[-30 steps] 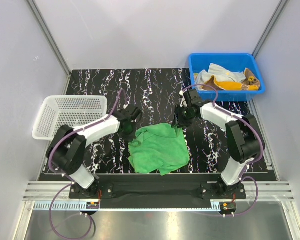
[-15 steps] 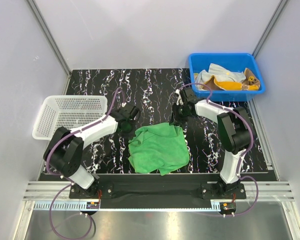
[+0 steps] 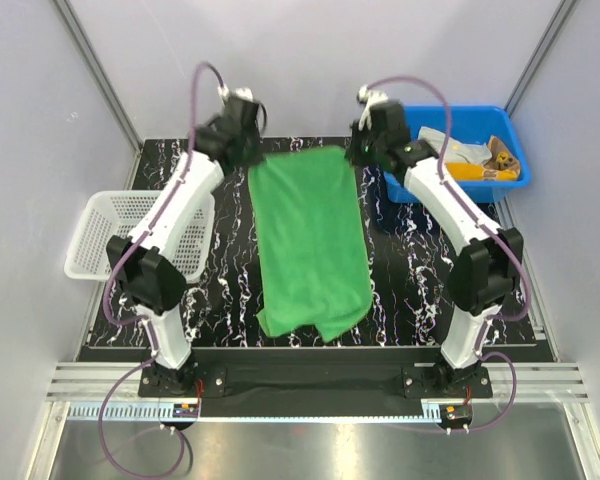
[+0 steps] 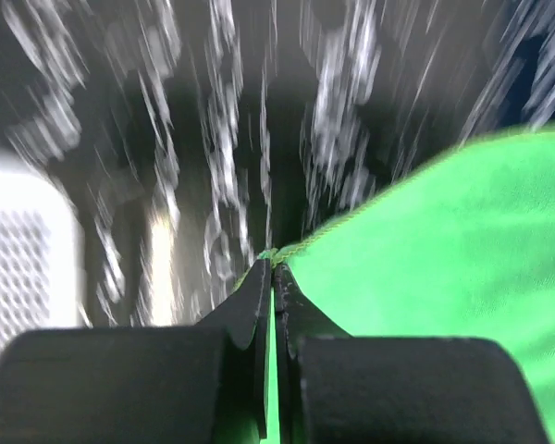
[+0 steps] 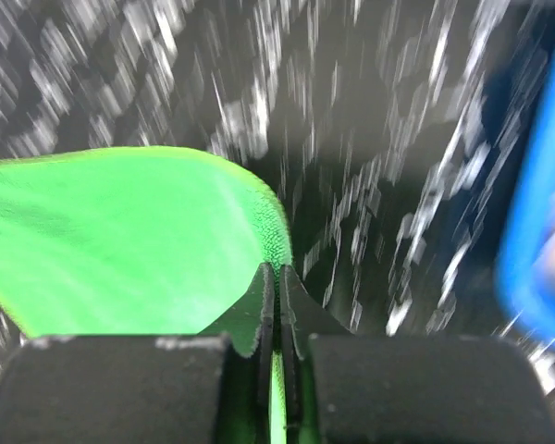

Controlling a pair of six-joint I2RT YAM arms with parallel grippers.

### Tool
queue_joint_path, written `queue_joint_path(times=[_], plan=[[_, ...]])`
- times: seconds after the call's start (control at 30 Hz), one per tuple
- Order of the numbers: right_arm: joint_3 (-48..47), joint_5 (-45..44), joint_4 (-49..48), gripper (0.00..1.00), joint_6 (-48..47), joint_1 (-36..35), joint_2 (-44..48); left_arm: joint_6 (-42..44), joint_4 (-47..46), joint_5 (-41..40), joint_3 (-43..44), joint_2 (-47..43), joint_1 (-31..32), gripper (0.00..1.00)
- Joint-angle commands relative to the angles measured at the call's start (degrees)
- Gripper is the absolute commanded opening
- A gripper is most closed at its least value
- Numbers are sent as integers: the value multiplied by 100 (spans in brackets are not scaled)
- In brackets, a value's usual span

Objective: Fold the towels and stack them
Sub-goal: Flatten out the crumpled towel

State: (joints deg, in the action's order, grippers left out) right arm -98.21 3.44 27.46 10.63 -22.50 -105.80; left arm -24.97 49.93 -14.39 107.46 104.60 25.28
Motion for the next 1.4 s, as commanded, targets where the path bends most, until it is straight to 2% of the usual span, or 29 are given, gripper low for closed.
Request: queue_joint_path(times=[0.0, 0.07, 0.13, 0.23, 0.33, 0.4, 0.43, 0.47, 0.57, 0.77, 0.97, 1.17, 1.3, 1.37], plan=[[-1189, -397, -13, 0, -623, -17, 490, 659, 534, -372, 2077, 52, -172, 0], [-1602, -467, 179, 0, -650, -17, 516, 913, 658, -380, 2707, 113, -172, 0], [-2078, -415, 259, 0, -747, -17, 612, 1029, 571, -345, 2903, -122, -190, 0], [-2185, -83, 251, 0, -896, -17, 1032, 1258, 106, 85, 2185, -869, -172, 0], [-1694, 295, 119, 0, -896, -35, 1734, 1398, -422, 568, 1185, -1789, -102, 0], [-1044, 525, -47, 0, -826, -61, 2184, 1670, -685, 543, 743, -2257, 222, 0], [-763, 839, -152, 0, -817, -114, 2700, 1767, -730, 491, 437, -2651, 389, 0], [-212, 973, -371, 0, -809, -158, 2975, 1898, -757, 455, 347, -2812, 703, 0], [651, 1272, -593, 0, -642, -272, 4003, 1943, -626, 517, 205, -3348, 1170, 0], [1533, 1527, -856, 0, -238, -290, 5560, 1672, -388, 753, 249, -3938, 1655, 0], [1244, 1546, -839, 0, 88, -290, 5772, 1416, -133, 1088, 846, -3815, 1840, 0], [945, 132, -576, 0, -438, -290, 5395, 1661, 674, 123, 1769, -3078, 1840, 0], [1251, -124, -785, 0, -641, -290, 4763, 1899, 545, -300, 1542, -2594, 1753, 0], [1654, -186, -1249, 0, -711, -281, 4429, 1943, 300, -66, 1244, -2323, 1306, 0]])
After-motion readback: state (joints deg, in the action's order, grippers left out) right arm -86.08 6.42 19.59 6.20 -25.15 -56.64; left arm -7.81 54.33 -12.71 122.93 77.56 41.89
